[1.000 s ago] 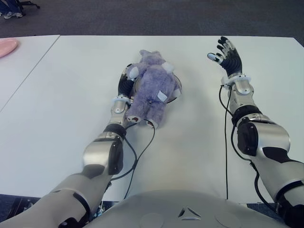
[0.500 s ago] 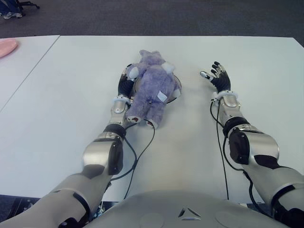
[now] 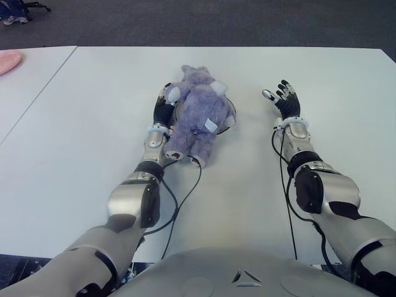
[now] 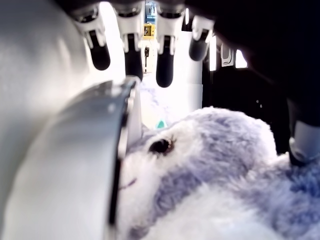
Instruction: Put the doll into the plate.
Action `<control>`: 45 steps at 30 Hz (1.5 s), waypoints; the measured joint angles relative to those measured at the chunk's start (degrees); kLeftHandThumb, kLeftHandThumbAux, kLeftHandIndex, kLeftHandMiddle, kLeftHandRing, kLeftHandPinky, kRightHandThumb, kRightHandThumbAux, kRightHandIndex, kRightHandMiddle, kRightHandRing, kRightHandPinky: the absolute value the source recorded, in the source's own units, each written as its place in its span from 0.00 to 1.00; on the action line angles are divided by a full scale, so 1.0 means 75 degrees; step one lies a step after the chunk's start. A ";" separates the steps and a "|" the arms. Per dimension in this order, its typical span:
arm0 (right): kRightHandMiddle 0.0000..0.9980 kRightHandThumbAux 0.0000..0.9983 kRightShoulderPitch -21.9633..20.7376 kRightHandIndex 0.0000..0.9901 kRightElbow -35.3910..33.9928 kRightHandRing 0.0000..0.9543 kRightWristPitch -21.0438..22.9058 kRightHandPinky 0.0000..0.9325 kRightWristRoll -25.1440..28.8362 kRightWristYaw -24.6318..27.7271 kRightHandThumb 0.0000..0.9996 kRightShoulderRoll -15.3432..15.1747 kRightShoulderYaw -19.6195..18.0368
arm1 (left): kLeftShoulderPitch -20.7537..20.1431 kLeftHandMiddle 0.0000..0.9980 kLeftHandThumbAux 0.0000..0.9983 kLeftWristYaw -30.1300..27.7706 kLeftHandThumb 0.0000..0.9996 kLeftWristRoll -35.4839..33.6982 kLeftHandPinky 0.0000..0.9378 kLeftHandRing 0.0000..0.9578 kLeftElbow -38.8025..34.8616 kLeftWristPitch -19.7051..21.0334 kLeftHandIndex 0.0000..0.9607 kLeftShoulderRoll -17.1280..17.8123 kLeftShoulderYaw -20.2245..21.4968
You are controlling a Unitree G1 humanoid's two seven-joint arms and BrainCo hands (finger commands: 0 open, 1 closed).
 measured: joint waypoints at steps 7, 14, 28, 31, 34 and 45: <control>0.07 0.77 0.0168 0.06 -0.0149 0.06 -0.0032 0.11 -0.0039 -0.0393 0.00 0.0201 0.0006 | 0.0006 0.18 0.48 -0.0091 0.00 0.0001 0.12 0.16 0.0000 0.0000 0.08 0.0013 0.0003; 0.08 0.80 0.0399 0.08 -0.0259 0.08 -0.0338 0.12 -0.0142 -0.0647 0.00 0.0328 0.0084 | 0.0011 0.18 0.48 -0.0091 0.00 0.0002 0.12 0.17 0.0000 0.0000 0.09 0.0023 -0.0001; 0.09 0.88 0.0743 0.08 -0.0459 0.09 -0.0784 0.14 -0.0490 -0.0912 0.00 0.0397 0.0392 | 0.0018 0.19 0.50 -0.0091 0.00 -0.0001 0.13 0.18 0.0000 -0.0002 0.11 0.0029 0.0011; 0.09 0.90 0.0776 0.08 -0.0477 0.09 -0.0850 0.15 -0.0618 -0.1071 0.00 0.0423 0.0491 | 0.0018 0.19 0.50 -0.0091 0.00 -0.0001 0.13 0.18 -0.0001 -0.0002 0.11 0.0031 0.0011; 0.10 0.92 0.0815 0.09 -0.0491 0.10 -0.0949 0.16 -0.0779 -0.1253 0.00 0.0433 0.0653 | 0.0020 0.19 0.49 -0.0091 0.00 0.0000 0.12 0.17 0.0000 -0.0002 0.11 0.0034 0.0011; 0.10 0.92 0.0898 0.10 -0.0516 0.10 -0.1149 0.11 -0.2086 -0.2644 0.00 0.0311 0.1850 | 0.0020 0.19 0.48 -0.0091 0.00 0.0000 0.13 0.17 -0.0002 -0.0016 0.10 0.0041 0.0007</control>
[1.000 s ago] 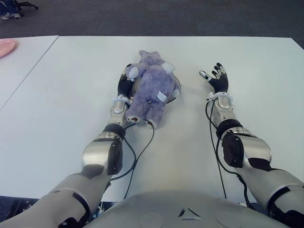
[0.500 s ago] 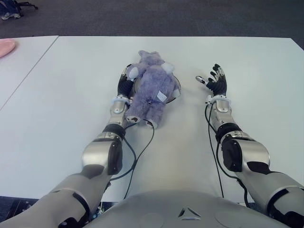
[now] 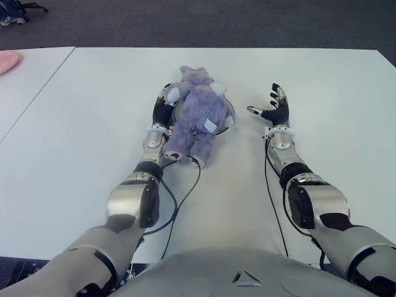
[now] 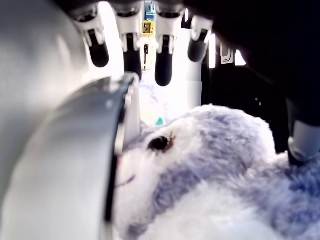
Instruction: Put the doll into the plate.
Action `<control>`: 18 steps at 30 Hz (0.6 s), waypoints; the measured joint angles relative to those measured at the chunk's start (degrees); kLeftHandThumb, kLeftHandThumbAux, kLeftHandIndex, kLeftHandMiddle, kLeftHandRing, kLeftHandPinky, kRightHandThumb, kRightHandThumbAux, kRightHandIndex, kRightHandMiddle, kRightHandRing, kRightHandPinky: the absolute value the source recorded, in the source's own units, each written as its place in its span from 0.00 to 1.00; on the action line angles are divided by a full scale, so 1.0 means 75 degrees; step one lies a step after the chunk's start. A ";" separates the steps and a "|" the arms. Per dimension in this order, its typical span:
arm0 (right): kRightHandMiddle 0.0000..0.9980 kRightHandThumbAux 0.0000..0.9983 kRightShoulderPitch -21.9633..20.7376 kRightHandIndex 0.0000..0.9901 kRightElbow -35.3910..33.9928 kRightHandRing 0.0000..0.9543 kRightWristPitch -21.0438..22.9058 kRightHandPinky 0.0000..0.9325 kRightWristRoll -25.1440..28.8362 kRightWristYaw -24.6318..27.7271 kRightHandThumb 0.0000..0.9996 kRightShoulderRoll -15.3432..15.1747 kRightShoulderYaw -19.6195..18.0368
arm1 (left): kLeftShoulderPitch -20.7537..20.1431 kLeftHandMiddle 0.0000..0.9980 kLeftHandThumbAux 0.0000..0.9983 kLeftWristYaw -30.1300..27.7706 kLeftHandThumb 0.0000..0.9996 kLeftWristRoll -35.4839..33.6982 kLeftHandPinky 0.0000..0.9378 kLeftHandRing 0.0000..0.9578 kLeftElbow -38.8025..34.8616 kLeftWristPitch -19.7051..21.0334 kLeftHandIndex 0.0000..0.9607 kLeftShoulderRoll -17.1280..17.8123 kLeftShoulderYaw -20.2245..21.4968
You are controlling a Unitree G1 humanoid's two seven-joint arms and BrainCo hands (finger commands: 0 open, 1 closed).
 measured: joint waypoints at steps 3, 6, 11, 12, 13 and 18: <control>0.10 0.91 0.0003 0.10 -0.0001 0.10 0.0008 0.11 -0.0358 -0.0358 0.00 -0.0055 0.0319 | 0.0000 0.19 0.49 0.0000 0.00 0.0003 0.13 0.18 -0.0002 -0.0007 0.11 0.0000 -0.0006; 0.11 0.91 0.0003 0.11 -0.0004 0.10 0.0031 0.11 -0.0596 -0.0654 0.00 -0.0098 0.0580 | 0.0001 0.20 0.49 0.0000 0.00 0.0003 0.12 0.18 -0.0003 -0.0017 0.11 0.0000 -0.0014; 0.11 0.92 0.0003 0.12 -0.0007 0.10 0.0038 0.12 -0.0692 -0.0918 0.00 -0.0115 0.0721 | 0.0012 0.19 0.50 0.0000 0.00 0.0003 0.11 0.17 -0.0012 -0.0052 0.12 0.0000 -0.0019; 0.11 0.92 0.0004 0.12 -0.0008 0.10 0.0038 0.13 -0.0680 -0.0926 0.00 -0.0114 0.0718 | 0.0013 0.19 0.50 0.0000 0.00 0.0003 0.11 0.17 -0.0013 -0.0056 0.12 0.0000 -0.0021; 0.11 0.92 0.0005 0.12 -0.0008 0.10 0.0038 0.14 -0.0666 -0.0925 0.00 -0.0113 0.0713 | 0.0014 0.19 0.51 0.0000 0.00 0.0003 0.11 0.17 -0.0014 -0.0057 0.12 0.0000 -0.0022; 0.12 0.91 0.0013 0.12 -0.0016 0.12 0.0037 0.17 -0.0549 -0.0837 0.00 -0.0091 0.0595 | 0.0017 0.17 0.53 0.0001 0.00 0.0003 0.09 0.14 -0.0017 -0.0058 0.12 -0.0001 -0.0025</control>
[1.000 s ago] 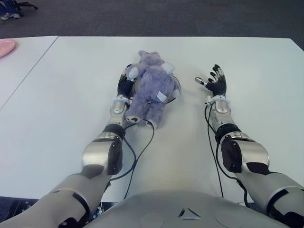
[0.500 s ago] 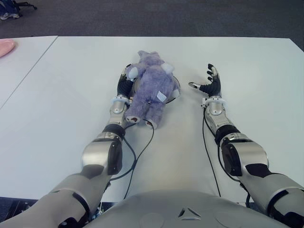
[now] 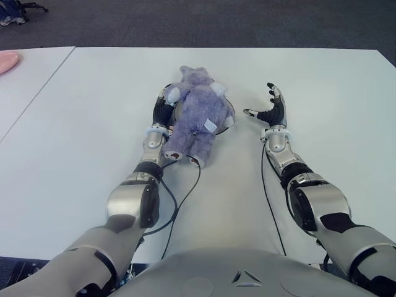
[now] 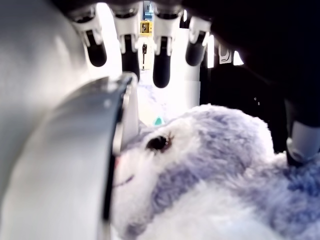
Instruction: Put the doll into the plate.
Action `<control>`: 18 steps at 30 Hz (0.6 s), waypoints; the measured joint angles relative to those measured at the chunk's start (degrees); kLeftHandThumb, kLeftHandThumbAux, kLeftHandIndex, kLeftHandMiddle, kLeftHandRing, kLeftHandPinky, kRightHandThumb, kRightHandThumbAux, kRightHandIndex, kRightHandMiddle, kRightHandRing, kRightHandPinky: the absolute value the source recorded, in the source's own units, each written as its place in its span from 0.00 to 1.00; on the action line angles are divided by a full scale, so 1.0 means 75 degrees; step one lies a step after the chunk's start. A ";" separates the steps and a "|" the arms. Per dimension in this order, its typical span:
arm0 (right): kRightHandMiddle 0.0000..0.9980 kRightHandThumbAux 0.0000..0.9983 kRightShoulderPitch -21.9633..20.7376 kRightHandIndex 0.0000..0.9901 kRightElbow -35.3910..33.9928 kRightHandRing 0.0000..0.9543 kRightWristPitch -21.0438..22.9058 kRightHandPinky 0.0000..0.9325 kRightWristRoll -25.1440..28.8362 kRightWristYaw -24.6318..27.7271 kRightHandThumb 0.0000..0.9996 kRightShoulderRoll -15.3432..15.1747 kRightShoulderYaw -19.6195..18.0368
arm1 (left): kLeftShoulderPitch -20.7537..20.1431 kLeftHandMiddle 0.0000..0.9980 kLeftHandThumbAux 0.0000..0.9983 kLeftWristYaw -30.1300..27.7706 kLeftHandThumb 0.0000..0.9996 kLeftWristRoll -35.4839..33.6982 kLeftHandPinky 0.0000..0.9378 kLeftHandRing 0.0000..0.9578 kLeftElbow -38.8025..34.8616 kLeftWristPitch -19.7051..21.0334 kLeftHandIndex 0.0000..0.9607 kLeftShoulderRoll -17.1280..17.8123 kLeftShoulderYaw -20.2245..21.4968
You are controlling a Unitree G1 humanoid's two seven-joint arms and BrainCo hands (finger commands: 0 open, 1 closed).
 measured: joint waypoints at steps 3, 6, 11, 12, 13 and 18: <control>0.13 0.90 0.0004 0.12 -0.0006 0.13 0.0000 0.18 0.0108 0.0067 0.00 0.0016 -0.0083 | 0.0001 0.15 0.55 0.0002 0.00 0.0000 0.09 0.13 -0.0002 0.0000 0.11 -0.0001 0.0000; 0.14 0.88 0.0007 0.13 -0.0009 0.14 0.0000 0.19 0.0161 0.0101 0.00 0.0021 -0.0114 | 0.0001 0.14 0.56 0.0002 0.00 -0.0002 0.09 0.12 -0.0003 0.0000 0.10 -0.0002 0.0002; 0.15 0.88 0.0009 0.14 -0.0012 0.15 0.0000 0.19 0.0173 0.0097 0.00 0.0022 -0.0109 | 0.0002 0.14 0.57 0.0002 0.00 -0.0003 0.09 0.12 -0.0004 0.0000 0.10 -0.0004 0.0005; 0.16 0.88 0.0009 0.14 -0.0012 0.15 0.0001 0.19 0.0168 0.0086 0.00 0.0020 -0.0096 | 0.0002 0.14 0.57 0.0002 0.00 -0.0003 0.09 0.12 -0.0004 0.0000 0.10 -0.0004 0.0004; 0.16 0.88 0.0009 0.14 -0.0012 0.15 0.0001 0.19 0.0160 0.0066 0.00 0.0018 -0.0077 | 0.0002 0.14 0.57 0.0002 0.00 -0.0003 0.09 0.12 -0.0004 0.0000 0.10 -0.0004 0.0002; 0.16 0.89 0.0010 0.15 -0.0012 0.15 0.0008 0.18 0.0085 -0.0075 0.00 0.0009 -0.0004 | 0.0002 0.14 0.58 0.0003 0.00 -0.0001 0.10 0.12 -0.0004 0.0000 0.10 -0.0005 -0.0001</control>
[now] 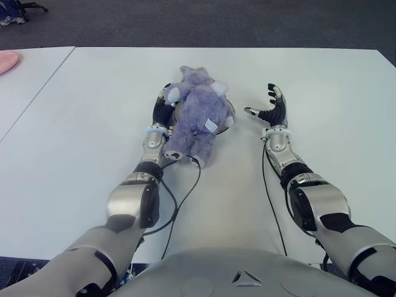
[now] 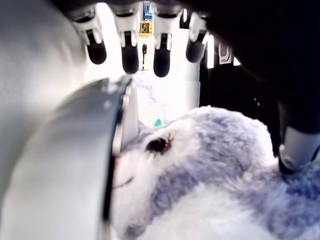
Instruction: Put the doll into the plate.
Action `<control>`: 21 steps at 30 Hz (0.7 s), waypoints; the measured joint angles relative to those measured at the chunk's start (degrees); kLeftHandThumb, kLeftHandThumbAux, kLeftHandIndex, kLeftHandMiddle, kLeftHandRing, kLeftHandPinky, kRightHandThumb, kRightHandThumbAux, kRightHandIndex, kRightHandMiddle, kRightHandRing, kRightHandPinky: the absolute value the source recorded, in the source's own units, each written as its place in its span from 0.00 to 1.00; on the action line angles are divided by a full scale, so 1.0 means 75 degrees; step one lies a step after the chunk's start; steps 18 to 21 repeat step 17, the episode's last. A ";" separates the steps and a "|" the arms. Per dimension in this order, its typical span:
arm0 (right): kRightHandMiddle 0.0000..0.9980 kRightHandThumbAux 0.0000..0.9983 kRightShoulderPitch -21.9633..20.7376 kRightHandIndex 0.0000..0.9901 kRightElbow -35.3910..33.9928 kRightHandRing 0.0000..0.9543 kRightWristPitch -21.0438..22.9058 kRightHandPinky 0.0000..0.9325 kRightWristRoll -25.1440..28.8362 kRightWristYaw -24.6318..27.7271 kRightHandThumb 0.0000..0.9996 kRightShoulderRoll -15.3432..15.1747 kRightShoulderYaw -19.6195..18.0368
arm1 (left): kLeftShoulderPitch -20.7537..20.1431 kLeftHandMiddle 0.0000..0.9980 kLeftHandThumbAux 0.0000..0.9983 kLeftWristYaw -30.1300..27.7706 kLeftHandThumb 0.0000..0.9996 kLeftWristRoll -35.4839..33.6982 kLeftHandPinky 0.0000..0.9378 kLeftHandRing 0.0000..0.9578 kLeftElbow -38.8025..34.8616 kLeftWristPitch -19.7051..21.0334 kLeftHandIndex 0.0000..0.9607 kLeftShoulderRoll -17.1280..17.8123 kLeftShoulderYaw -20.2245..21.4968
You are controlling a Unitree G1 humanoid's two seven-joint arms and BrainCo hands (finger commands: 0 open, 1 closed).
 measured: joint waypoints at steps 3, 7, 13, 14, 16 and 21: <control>0.16 0.89 0.0000 0.15 0.0000 0.15 0.0016 0.18 -0.0031 -0.0076 0.00 -0.0004 0.0047 | 0.0000 0.14 0.58 0.0000 0.00 0.0000 0.11 0.13 0.0000 0.0000 0.11 -0.0001 -0.0001; 0.15 0.89 -0.0001 0.15 -0.0004 0.15 0.0058 0.18 -0.0055 -0.0153 0.00 -0.0011 0.0125 | 0.0001 0.14 0.58 0.0000 0.00 -0.0001 0.10 0.13 0.0000 0.0000 0.10 -0.0001 -0.0001; 0.15 0.89 -0.0002 0.15 -0.0008 0.15 0.0086 0.18 -0.0054 -0.0179 0.00 -0.0012 0.0150 | 0.0001 0.13 0.58 0.0000 0.00 -0.0001 0.10 0.12 0.0000 0.0000 0.09 -0.0001 -0.0001; 0.15 0.89 -0.0003 0.15 -0.0009 0.15 0.0093 0.18 -0.0054 -0.0179 0.00 -0.0011 0.0151 | 0.0001 0.13 0.57 0.0000 0.00 -0.0001 0.10 0.12 0.0000 0.0000 0.09 -0.0001 -0.0001; 0.16 0.89 -0.0003 0.15 -0.0011 0.15 0.0100 0.18 -0.0054 -0.0179 0.00 -0.0011 0.0152 | 0.0001 0.13 0.57 0.0000 0.00 0.0000 0.10 0.11 0.0000 0.0000 0.09 -0.0001 -0.0001; 0.16 0.89 -0.0003 0.15 -0.0012 0.15 0.0101 0.18 -0.0053 -0.0179 0.00 -0.0011 0.0152 | 0.0002 0.12 0.57 0.0000 0.00 0.0000 0.10 0.11 0.0000 0.0000 0.09 -0.0001 -0.0002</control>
